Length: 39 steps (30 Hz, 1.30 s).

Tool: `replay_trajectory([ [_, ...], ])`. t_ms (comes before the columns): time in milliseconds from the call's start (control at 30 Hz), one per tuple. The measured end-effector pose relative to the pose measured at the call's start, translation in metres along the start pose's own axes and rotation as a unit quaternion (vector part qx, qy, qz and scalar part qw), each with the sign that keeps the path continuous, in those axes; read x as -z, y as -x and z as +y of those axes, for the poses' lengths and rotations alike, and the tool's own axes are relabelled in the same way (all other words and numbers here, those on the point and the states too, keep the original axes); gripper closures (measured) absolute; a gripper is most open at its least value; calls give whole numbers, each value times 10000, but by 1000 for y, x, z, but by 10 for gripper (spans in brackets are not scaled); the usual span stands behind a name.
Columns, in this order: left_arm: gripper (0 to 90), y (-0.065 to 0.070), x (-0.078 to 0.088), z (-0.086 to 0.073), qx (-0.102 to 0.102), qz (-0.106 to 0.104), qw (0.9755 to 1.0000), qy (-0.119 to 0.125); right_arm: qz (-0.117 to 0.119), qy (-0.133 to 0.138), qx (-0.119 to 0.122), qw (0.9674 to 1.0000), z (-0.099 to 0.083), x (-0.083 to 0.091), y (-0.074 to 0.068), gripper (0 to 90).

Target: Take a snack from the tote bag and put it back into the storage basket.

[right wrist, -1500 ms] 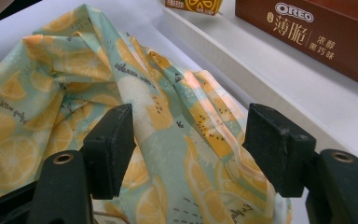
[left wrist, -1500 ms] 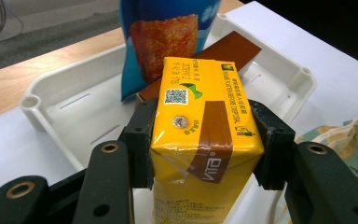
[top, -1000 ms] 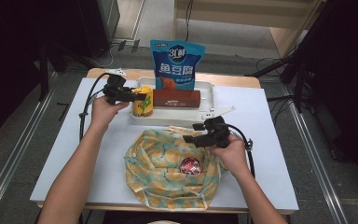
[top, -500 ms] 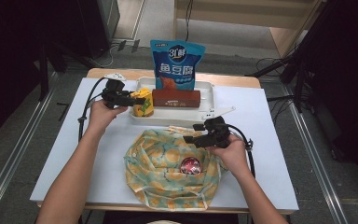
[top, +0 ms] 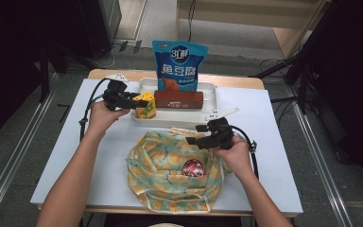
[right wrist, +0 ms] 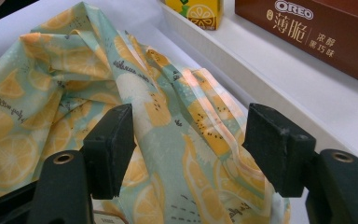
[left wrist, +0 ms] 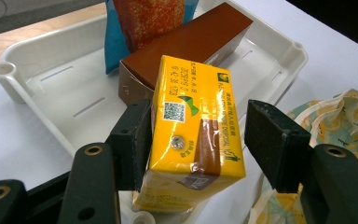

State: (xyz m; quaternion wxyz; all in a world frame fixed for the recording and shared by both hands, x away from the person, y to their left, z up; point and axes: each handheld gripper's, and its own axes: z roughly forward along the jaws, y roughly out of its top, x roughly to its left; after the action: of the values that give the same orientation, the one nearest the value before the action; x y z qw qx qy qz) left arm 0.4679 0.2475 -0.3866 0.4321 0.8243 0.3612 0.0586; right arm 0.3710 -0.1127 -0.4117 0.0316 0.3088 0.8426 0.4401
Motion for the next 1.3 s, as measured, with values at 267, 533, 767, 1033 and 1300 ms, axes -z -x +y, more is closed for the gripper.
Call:
replay_trajectory([
  [267,410,1,10,0,109,50,9999,-7,14,12,7,10000,1,0,1,344],
  [533,404,6,21,-2,101,135,9999,-7,60,-12,62,10000,4,-4,-1,344],
  [767,431,9,36,-6,159,123,9997,129,78,9,79,9999,5,-6,-1,345],
  [1033,662,16,42,-13,233,111,9996,83,122,-4,111,9999,10,-9,-3,346],
  [1300,860,23,35,-19,196,-49,9998,-26,163,-6,169,9997,13,-13,-3,346],
])
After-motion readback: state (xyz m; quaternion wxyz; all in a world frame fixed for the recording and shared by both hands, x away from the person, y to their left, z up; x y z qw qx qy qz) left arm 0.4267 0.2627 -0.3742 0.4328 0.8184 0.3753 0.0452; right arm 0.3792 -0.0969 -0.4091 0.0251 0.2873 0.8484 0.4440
